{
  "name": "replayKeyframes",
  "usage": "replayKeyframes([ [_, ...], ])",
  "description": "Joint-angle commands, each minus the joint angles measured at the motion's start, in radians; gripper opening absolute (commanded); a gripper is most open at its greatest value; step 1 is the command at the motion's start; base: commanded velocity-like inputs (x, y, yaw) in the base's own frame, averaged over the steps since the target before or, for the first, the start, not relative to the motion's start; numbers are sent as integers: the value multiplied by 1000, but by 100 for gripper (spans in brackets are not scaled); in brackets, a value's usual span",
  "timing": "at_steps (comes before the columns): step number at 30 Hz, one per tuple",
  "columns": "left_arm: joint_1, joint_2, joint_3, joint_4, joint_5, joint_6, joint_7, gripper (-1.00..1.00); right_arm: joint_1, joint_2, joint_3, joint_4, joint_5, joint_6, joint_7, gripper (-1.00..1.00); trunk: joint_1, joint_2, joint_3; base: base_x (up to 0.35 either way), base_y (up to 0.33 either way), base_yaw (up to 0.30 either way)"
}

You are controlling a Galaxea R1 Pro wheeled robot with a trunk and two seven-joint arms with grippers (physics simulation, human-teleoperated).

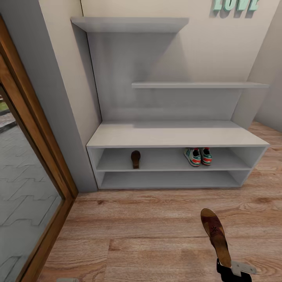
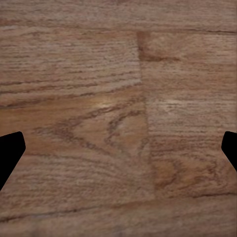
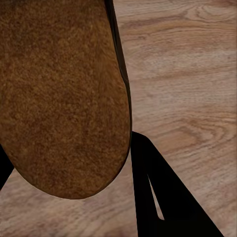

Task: Pick up the two gym shoes and the two sandals from the corridor floor and place them onto the hallstand (shoe rack) in the corridor, making sure they are on the rack and not on the floor. Arrange them so the two gym shoes are next to each other and the two sandals are next to each other.

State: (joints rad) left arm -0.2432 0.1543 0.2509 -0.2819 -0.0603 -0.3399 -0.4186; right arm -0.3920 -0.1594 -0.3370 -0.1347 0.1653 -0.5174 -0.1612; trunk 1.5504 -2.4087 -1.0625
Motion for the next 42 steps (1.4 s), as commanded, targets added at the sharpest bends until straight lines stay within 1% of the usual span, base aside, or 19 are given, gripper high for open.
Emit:
replayKeyframes([
  [1,-1,-1,9,0,-5,-3,-6,100,-1,1,-4,1,7,-3,-4,-100,0,0,-1,0,0,0],
  [3,-1,-2,9,-1,-4,-3,-6,100,-1,5,-3,1,7,-2,-4,-100,0,0,-1,0,0,0],
  [7,-1,-3,10,-4,-3,-4,-6,100,-1,40,1,-1,9,-1,-3,-100,0,0,-1,0,0,0],
  [8,-1,-3,10,-3,-3,-4,-6,100,-1,60,5,-4,13,-1,-2,-100,0,0,-1,0,0,0],
  [10,-1,-3,10,-2,-3,-4,-6,100,-2,85,14,-9,23,3,-2,-100,0,0,-1,0,0,0],
  [11,-1,-3,9,-1,-4,-4,-6,100,-2,111,25,-18,38,14,-3,-100,0,0,-1,0,0,0],
  [15,-1,-3,8,0,-6,-4,-6,100,-8,163,46,-61,78,81,-6,-100,0,0,-1,0,0,0],
  [16,-1,-3,8,1,-7,-5,-7,100,-16,187,51,-96,95,143,-7,-100,0,0,-1,0,0,0],
  [17,-1,-3,8,1,-7,-5,-7,100,-22,198,53,-117,103,182,-7,-100,0,0,-1,0,0,0],
  [18,-1,-3,8,2,-7,-5,-7,100,-36,223,56,-165,113,270,-8,-100,0,0,-1,0,0,0],
  [21,-1,-3,8,3,-8,-5,-7,100,-62,261,59,-243,123,421,-8,-100,0,0,-1,0,0,0],
  [22,-1,-3,8,4,-8,-5,-8,100,-81,284,60,-296,126,521,-9,-100,0,0,-1,0,0,0],
  [25,-1,-3,7,5,-9,-5,-8,100,-110,312,61,-370,129,660,-10,-100,0,0,-1,0,0,0],
  [26,-1,-4,6,5,-9,-5,-8,100,-131,326,62,-410,129,740,-10,-100,0,0,-1,0,0,0],
  [28,-1,-4,6,5,-9,-5,-8,100,-169,334,62,-449,129,837,-10,-100,0,0,-1,0,0,0],
  [30,-1,-4,6,6,-9,-5,-8,100,-198,334,62,-462,129,886,-11,-100,0,0,-1,0,0,0],
  [31,0,-4,6,6,-9,-5,-8,100,-231,334,62,-468,128,923,-11,-100,0,0,-1,0,0,0],
  [38,0,-4,6,6,-8,-5,-8,100,-345,334,62,-465,127,988,-14,-100,0,0,-1,0,0,0],
  [42,0,-4,5,7,-8,-5,-8,100,-377,334,62,-465,123,999,-16,-100,0,0,-1,0,0,0],
])
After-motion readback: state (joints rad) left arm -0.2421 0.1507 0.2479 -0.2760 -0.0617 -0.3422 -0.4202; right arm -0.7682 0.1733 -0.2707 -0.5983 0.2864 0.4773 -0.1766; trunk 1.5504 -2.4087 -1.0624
